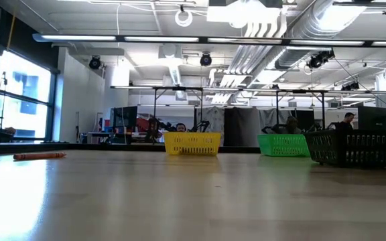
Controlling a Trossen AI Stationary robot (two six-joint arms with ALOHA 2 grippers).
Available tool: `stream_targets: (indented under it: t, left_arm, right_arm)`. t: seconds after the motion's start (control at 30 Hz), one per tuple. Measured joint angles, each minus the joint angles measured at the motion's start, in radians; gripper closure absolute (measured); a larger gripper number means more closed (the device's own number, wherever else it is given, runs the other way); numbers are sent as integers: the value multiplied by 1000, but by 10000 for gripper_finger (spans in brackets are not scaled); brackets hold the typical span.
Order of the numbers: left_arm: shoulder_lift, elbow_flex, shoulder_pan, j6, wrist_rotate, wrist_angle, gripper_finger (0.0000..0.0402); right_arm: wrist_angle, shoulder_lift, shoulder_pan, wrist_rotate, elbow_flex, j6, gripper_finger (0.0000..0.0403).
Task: Sort crayons
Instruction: Put the gray crayon into the black bin
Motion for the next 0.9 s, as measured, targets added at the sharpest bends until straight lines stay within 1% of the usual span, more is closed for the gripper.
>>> stream_targets:
  t: [0.27, 0.5, 0.6, 0.7, 0.73, 0.83, 0.9]
  left_arm:
    - [5, -1, -2, -10, 13, -4, 399]
    - [5, -1, 4, -10, 12, -6, 399]
    - [4, -1, 8, -9, 14, -5, 399]
    - [5, -1, 12, -8, 17, -5, 399]
    - [4, -1, 12, -4, 16, -5, 399]
    - [4, -1, 12, 23, 31, -4, 397]
    - [4, -1, 12, 10, 29, -6, 392]
  right_arm:
    - [56, 0, -12, -6, 0, -7, 324]
    - [50, -1, -37, -65, 0, 38, 325]
    - [50, -1, -40, -82, 0, 38, 341]
    - [48, -1, -40, -80, 0, 37, 382]
    - [48, -1, -40, -82, 0, 38, 389]
    - [47, -1, -39, -78, 0, 68, 389]
    - [44, -1, -39, -69, 0, 77, 394]
